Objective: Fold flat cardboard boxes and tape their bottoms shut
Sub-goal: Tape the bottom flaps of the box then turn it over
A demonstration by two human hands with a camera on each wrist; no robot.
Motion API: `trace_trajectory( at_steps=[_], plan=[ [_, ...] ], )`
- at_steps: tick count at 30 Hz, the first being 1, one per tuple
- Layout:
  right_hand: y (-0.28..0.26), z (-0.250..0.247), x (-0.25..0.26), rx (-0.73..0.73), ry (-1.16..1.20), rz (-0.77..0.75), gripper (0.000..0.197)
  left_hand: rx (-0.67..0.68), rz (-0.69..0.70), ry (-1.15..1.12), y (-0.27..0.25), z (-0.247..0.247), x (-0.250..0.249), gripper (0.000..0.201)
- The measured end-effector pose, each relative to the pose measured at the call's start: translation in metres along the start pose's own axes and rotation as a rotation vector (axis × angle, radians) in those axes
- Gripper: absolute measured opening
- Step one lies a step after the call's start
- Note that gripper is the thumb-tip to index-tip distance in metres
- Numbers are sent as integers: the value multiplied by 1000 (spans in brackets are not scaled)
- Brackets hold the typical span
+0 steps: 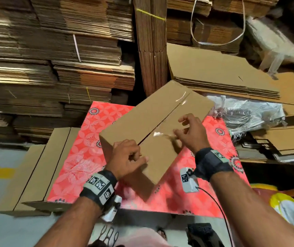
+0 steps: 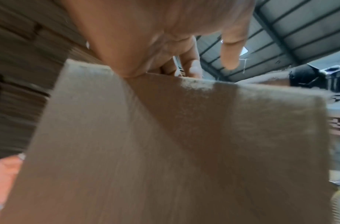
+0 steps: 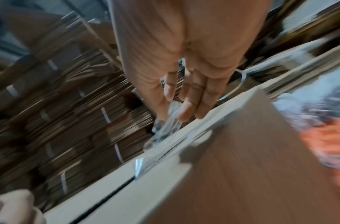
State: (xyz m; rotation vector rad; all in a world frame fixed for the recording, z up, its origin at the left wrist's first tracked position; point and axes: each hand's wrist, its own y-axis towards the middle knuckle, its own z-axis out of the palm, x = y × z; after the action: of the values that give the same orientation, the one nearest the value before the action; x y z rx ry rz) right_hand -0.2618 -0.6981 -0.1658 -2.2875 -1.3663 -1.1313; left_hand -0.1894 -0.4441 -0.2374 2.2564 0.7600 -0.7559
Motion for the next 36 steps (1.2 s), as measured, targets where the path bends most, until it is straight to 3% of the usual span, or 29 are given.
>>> trace_trajectory(
  at_steps=[4,5,8,10,15,19,21,23,27,30,32,36],
  plan=[
    [34,22,5,123,-317,-219,17,21,-138,317,9,-7,-27,42],
    [39,27,8,150,-413,-270,12,65,-187,410,9,-2,-39,53],
    [50,43,16,226,-531,-425,4,227,-380,576,8,22,-69,115],
    [54,53,20,285,-510,-482,8,298,-475,631,6,34,-78,135],
    [45,72,23,473,-436,-614,25,435,-532,647,5,20,-71,132],
    [40,82,22,464,-476,-698,27,529,-545,615,9,1,-68,128],
    [48,84,23,433,-408,-685,11,563,-548,629,14,-8,-66,126],
    [58,82,21,432,-336,-632,8,621,-578,632,16,-23,-63,125],
    [76,57,4,419,-106,-324,7,733,-650,663,21,-71,-42,117],
    [83,36,-13,438,200,-1,36,774,-680,687,27,-105,-22,114],
    [82,33,-19,399,208,35,40,736,-642,663,36,-112,-11,119],
    [75,35,-9,321,99,-61,16,490,-511,613,56,-74,-10,123]
  ],
)
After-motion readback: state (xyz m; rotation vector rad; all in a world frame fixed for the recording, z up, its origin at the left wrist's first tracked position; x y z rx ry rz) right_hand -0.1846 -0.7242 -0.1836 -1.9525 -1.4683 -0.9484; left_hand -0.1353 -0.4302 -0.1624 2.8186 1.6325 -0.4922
